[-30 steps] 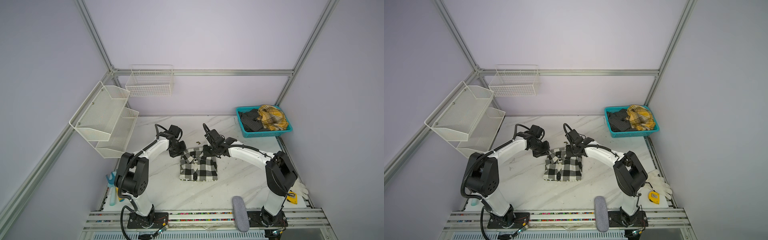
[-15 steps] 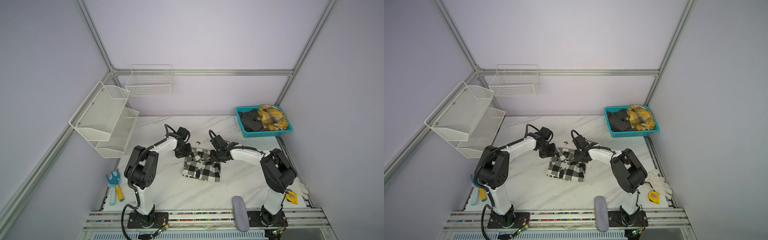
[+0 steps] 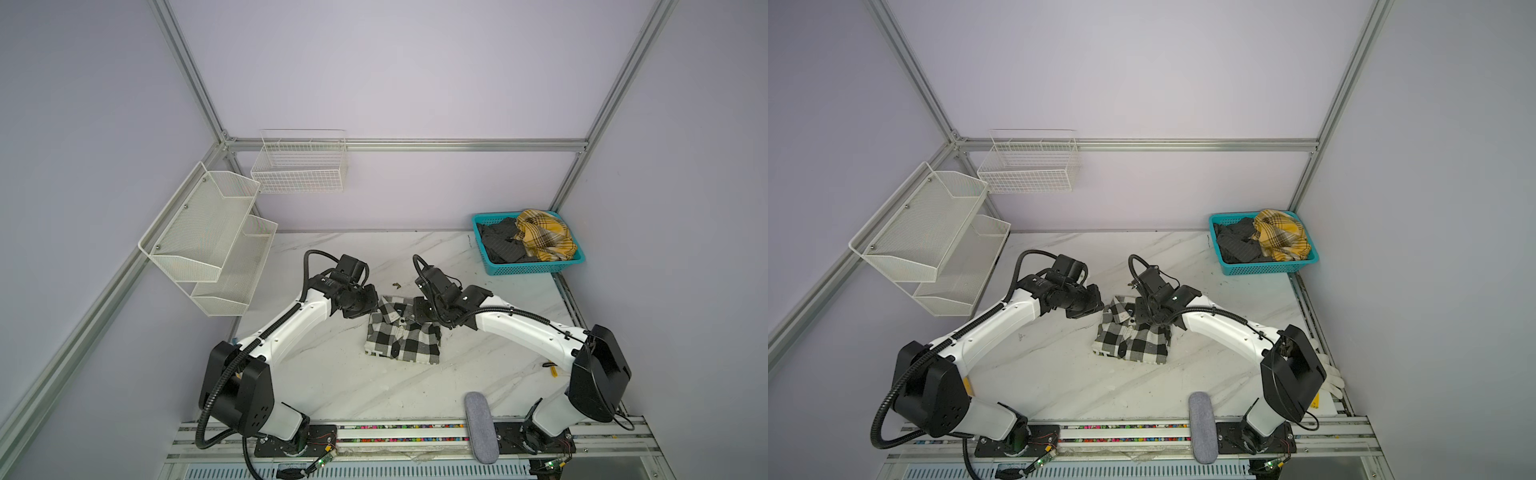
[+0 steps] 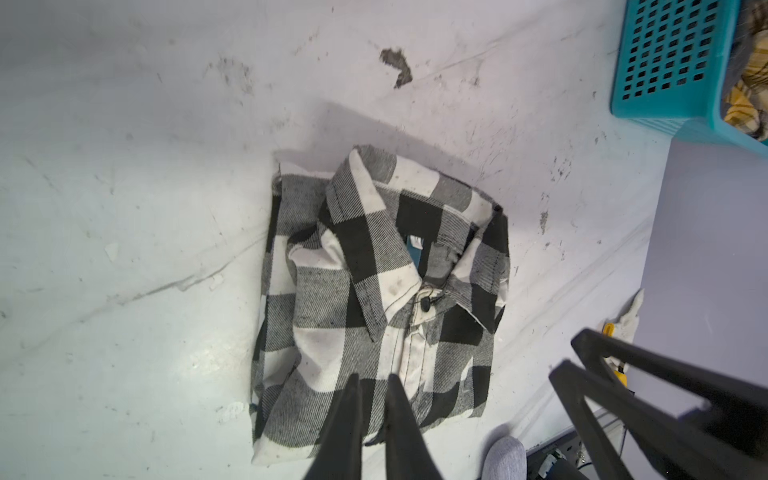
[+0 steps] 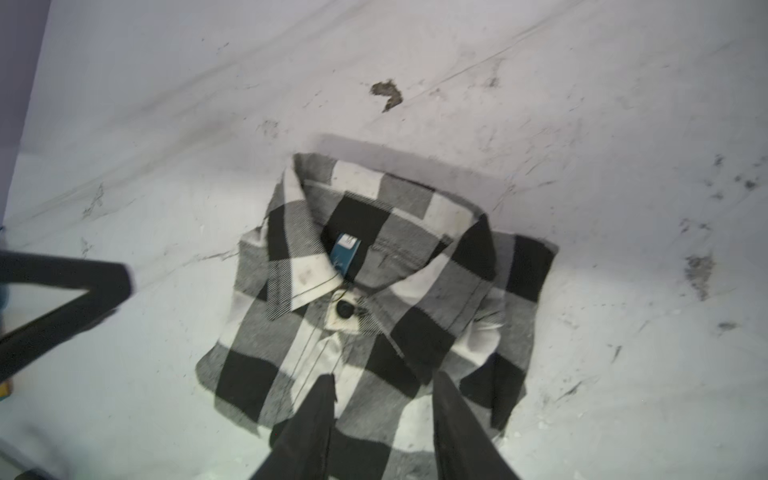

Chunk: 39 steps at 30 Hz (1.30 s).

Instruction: Fold and stack the long sleeve shirts

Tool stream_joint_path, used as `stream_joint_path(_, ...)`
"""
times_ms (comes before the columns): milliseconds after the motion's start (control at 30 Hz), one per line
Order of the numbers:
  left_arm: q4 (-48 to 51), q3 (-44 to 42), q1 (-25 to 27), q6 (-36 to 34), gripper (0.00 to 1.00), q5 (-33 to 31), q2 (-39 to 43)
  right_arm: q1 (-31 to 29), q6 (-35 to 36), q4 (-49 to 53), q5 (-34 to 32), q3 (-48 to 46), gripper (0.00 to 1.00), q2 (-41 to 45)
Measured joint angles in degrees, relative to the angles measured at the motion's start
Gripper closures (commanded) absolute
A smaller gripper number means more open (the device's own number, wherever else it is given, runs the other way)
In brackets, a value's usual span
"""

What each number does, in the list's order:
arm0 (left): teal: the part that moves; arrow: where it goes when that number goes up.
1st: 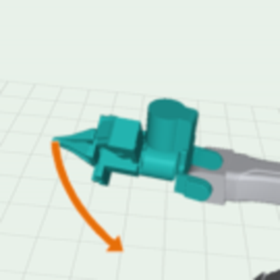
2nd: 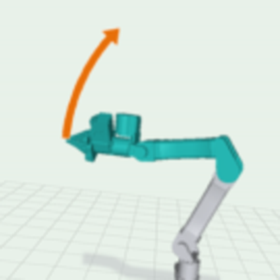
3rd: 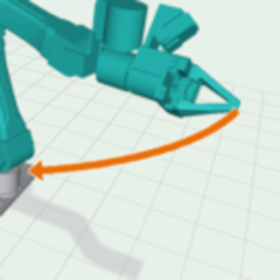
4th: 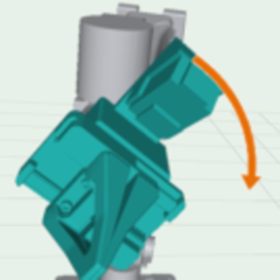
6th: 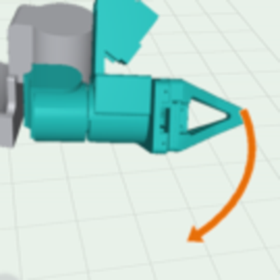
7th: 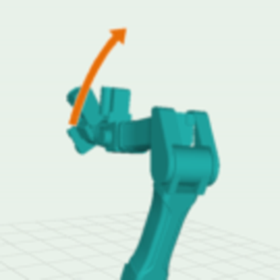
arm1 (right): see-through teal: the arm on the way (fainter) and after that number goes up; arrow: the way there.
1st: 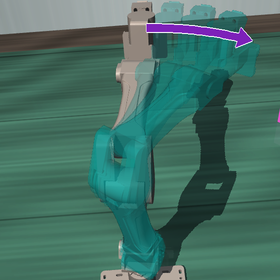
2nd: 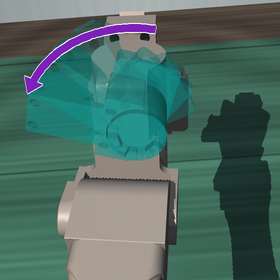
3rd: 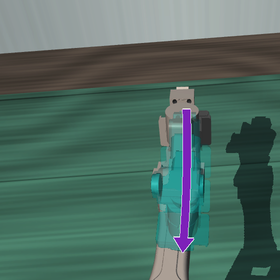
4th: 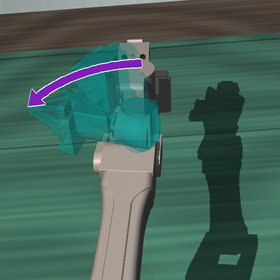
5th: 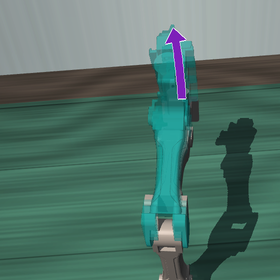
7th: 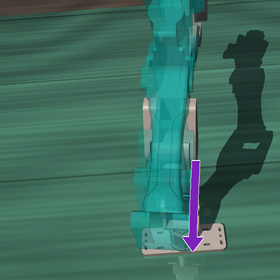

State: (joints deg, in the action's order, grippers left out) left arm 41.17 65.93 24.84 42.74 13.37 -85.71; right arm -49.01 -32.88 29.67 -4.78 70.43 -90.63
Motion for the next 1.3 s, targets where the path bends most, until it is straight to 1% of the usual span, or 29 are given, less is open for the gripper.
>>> stream_joint_path(100,-1.3,-1.2,0.1,0.8,0.91,2.4,-4.1,-2.6,-2.6,-0.3,0.5,-2.5,0.64,-0.3)
stream_joint_path(200,-3.6,-1.3,0.3,1.5,0.94,4.2,-8.8,-3.0,-4.7,-0.8,0.7,-4.9,0.65,-1.7)
stream_joint_path(300,-4.9,-1.3,0.5,1.8,0.95,4.7,-12.5,-3.0,-6.6,-1.4,0.6,-7.4,0.67,-4.1)
stream_joint_path(400,-5.5,-1.3,0.7,2.7,0.95,4.6,-14.6,-3.0,-8.0,-2.2,0.5,-10.7,0.67,-5.7)
stream_joint_path(600,-7.2,-2.0,2.2,5.2,0.99,4.4,-17.5,-2.3,-10.1,-4.3,0.2,-15.4,0.69,-4.5)
stream_joint_path(700,-8.5,-3.2,2.6,6.8,0.99,4.7,-17.4,-0.9,-10.4,-3.6,-0.1,-16.5,0.60,-2.2)
stream_joint_path(767,-9.1,-3.9,2.6,7.7,0.96,4.7,-16.9,-0.2,-10.2,-2.2,-0.3,-16.7,0.57,0.5)
stream_joint_path(800,-9.2,-4.0,2.6,7.8,0.91,4.7,-16.6,0.3,-10.1,-1.4,-0.3,-16.7,0.56,2.4)
stream_joint_path(867,-8.9,-4.0,2.6,8.3,0.82,4.6,-15.9,1.6,-9.7,-0.4,0.1,-16.5,0.57,5.9)
stream_joint_path(900,-8.6,-4.0,2.6,8.6,0.79,4.6,-15.4,2.6,-9.3,-0.2,0.6,-16.4,0.60,7.5)
stream_joint_path(967,-7.9,-4.0,2.6,9.0,0.78,4.4,-13.9,4.8,-8.3,-0.3,1.3,-16.1,0.65,9.1)
stream_joint_path(1067,-6.8,-4.0,2.6,9.0,0.76,4.4,-11.1,6.9,-7.0,-0.4,2.3,-15.9,0.66,8.3)
stream_joint_path(1200,-6.1,-3.8,2.6,8.9,0.76,4.5,-9.6,7.1,-5.7,-0.5,3.8,-15.9,0.66,4.6)
stream_joint_path(1267,-5.7,-3.7,2.6,8.8,0.76,4.6,-9.7,7.0,-5.3,-0.6,4.5,-15.9,0.68,2.9)
stream_joint_path(1300,-5.4,-3.6,2.6,8.7,0.76,4.6,-9.9,7.0,-5.2,-0.6,4.7,-15.9,0.72,2.3)
